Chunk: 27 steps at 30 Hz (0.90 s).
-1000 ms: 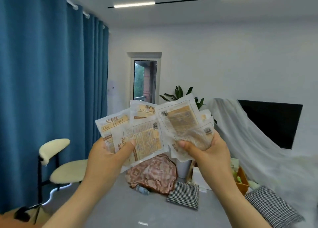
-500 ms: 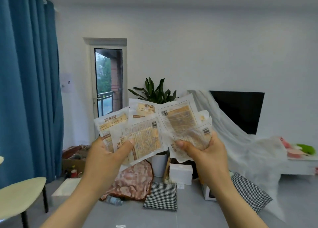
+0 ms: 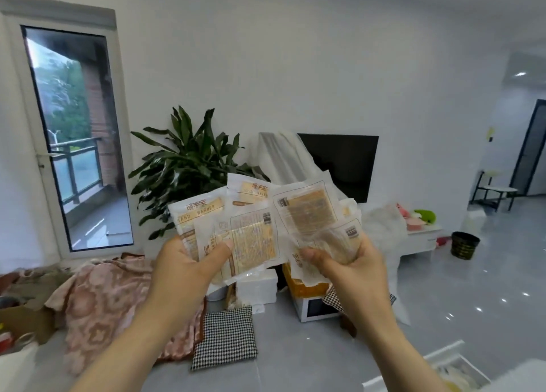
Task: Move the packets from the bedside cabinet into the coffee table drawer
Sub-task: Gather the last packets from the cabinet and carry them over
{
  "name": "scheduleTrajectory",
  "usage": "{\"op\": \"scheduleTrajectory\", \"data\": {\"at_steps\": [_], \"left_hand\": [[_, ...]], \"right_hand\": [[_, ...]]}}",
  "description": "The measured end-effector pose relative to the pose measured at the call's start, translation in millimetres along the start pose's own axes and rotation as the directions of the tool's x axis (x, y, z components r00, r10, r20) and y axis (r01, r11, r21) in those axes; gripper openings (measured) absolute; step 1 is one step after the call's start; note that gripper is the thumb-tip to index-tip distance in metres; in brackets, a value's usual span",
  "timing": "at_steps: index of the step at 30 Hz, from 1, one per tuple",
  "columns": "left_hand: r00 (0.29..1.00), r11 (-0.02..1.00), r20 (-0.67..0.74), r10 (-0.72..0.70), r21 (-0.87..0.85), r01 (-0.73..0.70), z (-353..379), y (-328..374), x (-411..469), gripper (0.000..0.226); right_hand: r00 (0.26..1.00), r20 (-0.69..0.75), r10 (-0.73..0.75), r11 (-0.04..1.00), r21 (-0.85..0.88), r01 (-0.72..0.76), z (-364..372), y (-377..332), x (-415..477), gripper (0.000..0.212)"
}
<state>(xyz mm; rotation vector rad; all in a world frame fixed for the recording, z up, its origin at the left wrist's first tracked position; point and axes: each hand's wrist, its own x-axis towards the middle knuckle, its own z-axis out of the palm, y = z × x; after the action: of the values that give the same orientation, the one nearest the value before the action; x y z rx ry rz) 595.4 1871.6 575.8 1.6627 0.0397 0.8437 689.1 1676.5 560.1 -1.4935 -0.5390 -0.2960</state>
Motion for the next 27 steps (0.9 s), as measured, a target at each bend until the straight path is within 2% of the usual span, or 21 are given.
{"op": "scheduleTrajectory", "data": {"at_steps": [5,11,21,27], "left_hand": [[0.992,0.999,0.123,-0.029,-0.022,0.032,0,-45,56,0.026],[0.966,0.993,0.234,-0.107,-0.027,0.117,20,-105,99,0.024],[0.897,0.976,0.402,-0.182,-0.038,0.215,119,-210,180,0.031],[0.847,0.962,0.482,-0.225,-0.025,0.27,194,-250,219,0.034]], "right_hand": [[0.987,-0.143,0.068,0.994,-0.07,-0.079,21,40,25,0.041],[0.962,-0.239,0.135,0.979,-0.117,-0.167,27,83,46,0.041],[0.891,-0.401,0.212,0.944,-0.152,-0.293,-9,179,113,0.038],[0.818,-0.519,0.25,0.907,-0.171,-0.386,-47,233,160,0.036]]}}
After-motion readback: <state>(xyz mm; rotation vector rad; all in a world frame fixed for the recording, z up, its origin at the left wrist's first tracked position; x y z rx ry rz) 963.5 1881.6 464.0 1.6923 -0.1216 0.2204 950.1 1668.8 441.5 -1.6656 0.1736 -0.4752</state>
